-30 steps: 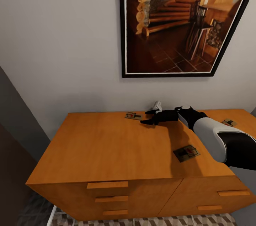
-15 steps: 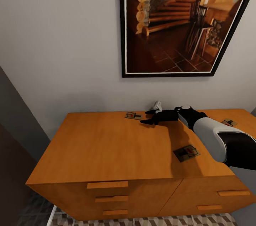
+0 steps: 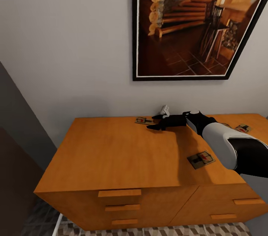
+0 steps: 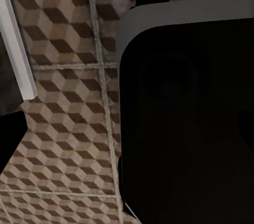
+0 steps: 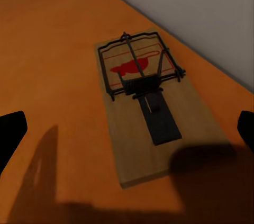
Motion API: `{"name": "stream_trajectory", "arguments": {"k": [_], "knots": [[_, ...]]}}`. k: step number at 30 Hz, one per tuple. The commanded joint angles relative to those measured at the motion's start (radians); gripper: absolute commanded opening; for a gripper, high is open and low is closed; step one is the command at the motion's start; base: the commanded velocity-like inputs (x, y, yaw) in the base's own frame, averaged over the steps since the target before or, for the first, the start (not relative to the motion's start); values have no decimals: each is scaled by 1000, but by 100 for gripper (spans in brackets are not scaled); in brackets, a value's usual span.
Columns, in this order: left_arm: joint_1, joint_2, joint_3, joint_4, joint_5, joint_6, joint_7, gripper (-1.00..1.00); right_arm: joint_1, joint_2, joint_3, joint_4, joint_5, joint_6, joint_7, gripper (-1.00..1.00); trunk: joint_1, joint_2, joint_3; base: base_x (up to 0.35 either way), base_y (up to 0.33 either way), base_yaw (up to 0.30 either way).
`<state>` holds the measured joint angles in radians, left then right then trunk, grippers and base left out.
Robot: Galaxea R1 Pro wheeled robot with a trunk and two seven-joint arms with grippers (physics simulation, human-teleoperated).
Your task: Take the four mousetraps from the cabinet in the bathroom and place them on the bathroom floor. Make sure all four end up on the same floor surface, and ensure that at least two of them are either under or directly next to the same bathroom sink.
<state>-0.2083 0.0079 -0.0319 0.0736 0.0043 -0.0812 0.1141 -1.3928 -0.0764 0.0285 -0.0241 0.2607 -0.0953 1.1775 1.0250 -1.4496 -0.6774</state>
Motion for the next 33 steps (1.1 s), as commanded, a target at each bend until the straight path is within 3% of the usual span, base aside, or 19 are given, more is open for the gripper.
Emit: {"name": "stream_trajectory", "arguments": {"k": [1, 33], "knots": [[-2, 0, -3, 5, 0, -8, 2, 100, 0, 0, 28, 1, 8, -11, 1, 100, 0, 0, -1, 0, 21, 0], [-2, 0, -3, 5, 0, -8, 2, 100, 0, 1, 27, 1, 8, -11, 4, 100, 0, 0, -1, 0, 2, 0]]}}
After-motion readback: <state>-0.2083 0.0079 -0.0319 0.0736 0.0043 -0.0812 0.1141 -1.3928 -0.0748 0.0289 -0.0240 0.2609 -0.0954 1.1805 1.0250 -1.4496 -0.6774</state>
